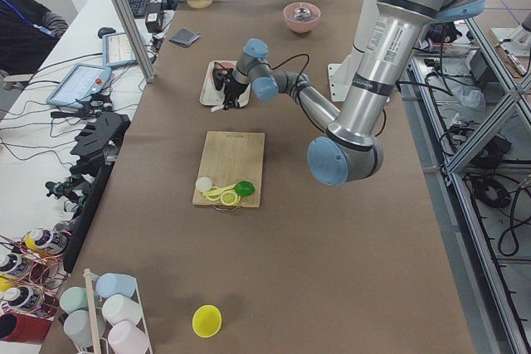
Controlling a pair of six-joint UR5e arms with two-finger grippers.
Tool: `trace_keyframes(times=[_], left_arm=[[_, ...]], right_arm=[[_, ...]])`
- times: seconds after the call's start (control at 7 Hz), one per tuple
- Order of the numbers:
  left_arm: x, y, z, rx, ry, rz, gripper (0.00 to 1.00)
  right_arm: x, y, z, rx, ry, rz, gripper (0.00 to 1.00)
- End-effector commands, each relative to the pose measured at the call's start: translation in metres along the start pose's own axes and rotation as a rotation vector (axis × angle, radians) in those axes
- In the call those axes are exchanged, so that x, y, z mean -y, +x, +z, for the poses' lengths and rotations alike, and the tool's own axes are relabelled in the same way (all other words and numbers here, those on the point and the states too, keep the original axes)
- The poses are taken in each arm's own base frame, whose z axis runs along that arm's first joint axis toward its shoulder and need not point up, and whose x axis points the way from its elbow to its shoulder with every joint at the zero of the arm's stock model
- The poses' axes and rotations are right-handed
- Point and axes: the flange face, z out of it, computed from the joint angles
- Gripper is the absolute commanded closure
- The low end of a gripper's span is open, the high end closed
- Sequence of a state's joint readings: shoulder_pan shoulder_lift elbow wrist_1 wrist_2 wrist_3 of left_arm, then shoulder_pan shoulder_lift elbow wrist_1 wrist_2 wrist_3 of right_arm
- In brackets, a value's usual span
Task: Stack pink bowl on green and place spoon
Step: 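Lift the white spoon with the left gripper and carry it to the pink bowl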
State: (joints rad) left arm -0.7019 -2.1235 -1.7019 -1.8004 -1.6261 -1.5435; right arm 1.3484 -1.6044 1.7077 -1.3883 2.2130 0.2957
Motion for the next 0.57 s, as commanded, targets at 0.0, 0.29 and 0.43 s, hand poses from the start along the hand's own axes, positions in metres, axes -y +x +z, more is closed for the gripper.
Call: trace_keyframes(times=[0.0, 0.29, 0.43], left_arm=[[0.001, 0.078, 0.008, 0.034, 0.039, -0.121, 1.0], [-0.009, 0.1, 0.045, 0.084, 0.083, -0.131, 1.0], [-0.021, 0.103, 0.046, 0.08, 0.07, -0.124, 1.0]], right_arm=[[-0.004, 0.003, 0.003, -0.002, -0.008, 0.003, 0.0], [-0.004, 0.003, 0.003, -0.002, -0.008, 0.003, 0.0], [-0.004, 0.003, 0.002, -0.001, -0.006, 0.002, 0.0]])
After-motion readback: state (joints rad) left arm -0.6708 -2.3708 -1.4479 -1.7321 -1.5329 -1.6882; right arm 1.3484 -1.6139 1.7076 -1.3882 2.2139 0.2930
